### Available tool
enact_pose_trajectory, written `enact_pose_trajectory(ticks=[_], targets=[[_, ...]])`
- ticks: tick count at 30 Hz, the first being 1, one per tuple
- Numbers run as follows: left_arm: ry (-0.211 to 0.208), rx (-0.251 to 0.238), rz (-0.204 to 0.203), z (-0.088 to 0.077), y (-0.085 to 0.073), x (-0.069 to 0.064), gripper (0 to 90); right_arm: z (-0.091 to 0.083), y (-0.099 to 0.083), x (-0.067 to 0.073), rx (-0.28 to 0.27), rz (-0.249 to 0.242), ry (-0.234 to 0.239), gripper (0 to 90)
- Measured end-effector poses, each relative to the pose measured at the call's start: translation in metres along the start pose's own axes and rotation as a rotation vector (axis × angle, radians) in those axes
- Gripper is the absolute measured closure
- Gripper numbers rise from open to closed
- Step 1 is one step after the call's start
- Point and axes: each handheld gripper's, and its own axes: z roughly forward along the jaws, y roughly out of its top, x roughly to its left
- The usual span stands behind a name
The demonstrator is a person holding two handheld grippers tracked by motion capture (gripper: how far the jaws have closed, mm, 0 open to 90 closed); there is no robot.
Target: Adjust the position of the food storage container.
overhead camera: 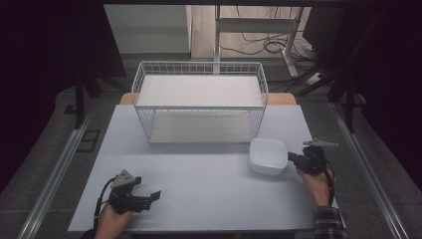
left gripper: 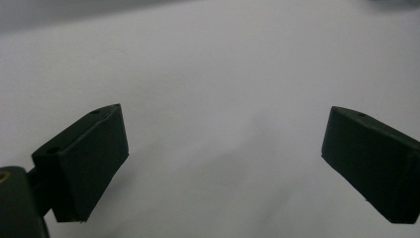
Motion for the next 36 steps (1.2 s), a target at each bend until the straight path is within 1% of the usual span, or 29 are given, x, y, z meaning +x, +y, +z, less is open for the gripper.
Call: enact_pose_trajectory(ticks=[3, 5, 7, 9, 10, 11, 12, 13, 14, 15, 16, 18, 19, 20, 21, 22, 24, 25, 27, 28, 29, 30, 31, 32, 33, 34, 35, 36], targets=[[-0.002, 0.009, -0.006, 0.001, 0.001, -0.001, 4.9, 0.005, 0.002, 0.009, 0.006, -0.024, 0.016, 88.7], [0.009, 0.026, -0.007, 0.003, 0.003, -0.002, 5.9, 0.009, 0.004, 0.016, 0.012, -0.037, 0.027, 88.7], [0.016, 0.034, -0.012, 0.004, 0.005, -0.003, 6.0, 0.01, 0.004, 0.018, 0.01, -0.04, 0.03, 88.7], [0.007, 0.033, -0.012, 0.007, 0.008, -0.004, 5.0, 0.013, 0.006, 0.023, 0.013, -0.048, 0.04, 88.7], [0.002, 0.039, -0.007, 0.009, 0.011, -0.004, 5.5, 0.016, 0.007, 0.028, 0.013, -0.055, 0.049, 88.6], [0.012, 0.046, 0.006, 0.011, 0.014, -0.005, 5.5, 0.016, 0.007, 0.028, 0.013, -0.055, 0.049, 88.6], [0.035, 0.059, 0.03, 0.017, 0.02, -0.007, 6.6, 0.019, 0.009, 0.034, 0.014, -0.061, 0.06, 88.6], [0.035, 0.059, 0.03, 0.017, 0.02, -0.007, 6.7, 0.019, 0.009, 0.034, 0.014, -0.061, 0.06, 88.6], [0.019, 0.053, 0.023, 0.022, 0.029, -0.007, 7.4, 0.022, 0.01, 0.041, 0.013, -0.069, 0.072, 88.6], [0.01, 0.046, 0.017, 0.024, 0.033, -0.007, 9.1, 0.023, 0.011, 0.043, 0.016, -0.07, 0.077, 88.5], [0.006, 0.049, 0.027, 0.028, 0.038, -0.008, 12.3, 0.025, 0.012, 0.047, 0.019, -0.072, 0.084, 88.5], [0.024, 0.059, 0.056, 0.033, 0.044, -0.009, 21.5, 0.029, 0.013, 0.055, 0.017, -0.081, 0.101, 88.5], [0.024, 0.059, 0.056, 0.033, 0.044, -0.009, 27.5, 0.029, 0.013, 0.055, 0.017, -0.081, 0.101, 88.5], [0.023, 0.063, 0.059, 0.038, 0.049, -0.01, 27.5, 0.032, 0.014, 0.06, 0.021, -0.087, 0.109, 88.5], [0.013, 0.065, 0.055, 0.042, 0.053, -0.009, 34.5, 0.035, 0.015, 0.065, 0.024, -0.093, 0.119, 88.5], [0.008, 0.064, 0.055, 0.047, 0.056, -0.009, 40.6, 0.038, 0.015, 0.07, 0.026, -0.1, 0.128, 88.6], [0.005, 0.066, 0.069, 0.057, 0.064, -0.009, 49.2, 0.043, 0.017, 0.08, 0.029, -0.106, 0.147, 88.6], [0.001, 0.066, 0.076, 0.063, 0.068, -0.01, 52.7, 0.046, 0.018, 0.085, 0.031, -0.111, 0.157, 88.6], [-0.02, 0.059, 0.079, 0.074, 0.076, -0.01, 58.9, 0.051, 0.02, 0.096, 0.034, -0.121, 0.175, 88.6], [-0.022, 0.059, 0.086, 0.086, 0.084, -0.011, 66.2, 0.058, 0.021, 0.106, 0.039, -0.13, 0.191, 88.6], [-0.022, 0.059, 0.086, 0.086, 0.084, -0.011, 69.2, 0.058, 0.021, 0.106, 0.039, -0.13, 0.191, 88.6], [-0.02, 0.06, 0.098, 0.093, 0.089, -0.011, 69.2, 0.061, 0.022, 0.111, 0.042, -0.138, 0.196, 88.6], [-0.021, 0.057, 0.096, 0.097, 0.092, -0.011, 73.3, 0.064, 0.022, 0.117, 0.047, -0.143, 0.204, 88.6], [-0.02, 0.053, 0.092, 0.106, 0.097, -0.01, 78.7, 0.07, 0.023, 0.125, 0.049, -0.152, 0.213, 88.6], [-0.019, 0.047, 0.084, 0.11, 0.099, -0.01, 81.2, 0.072, 0.024, 0.129, 0.054, -0.155, 0.218, 88.6], [-0.019, 0.047, 0.084, 0.11, 0.099, -0.01, 83.3, 0.072, 0.024, 0.129, 0.054, -0.155, 0.218, 88.6], [-0.015, 0.045, 0.08, 0.115, 0.102, -0.009, 83.3, 0.074, 0.024, 0.132, 0.055, -0.157, 0.22, 88.6], [-0.016, 0.04, 0.068, 0.118, 0.103, -0.009, 86.3, 0.078, 0.024, 0.136, 0.055, -0.161, 0.225, 88.7]])
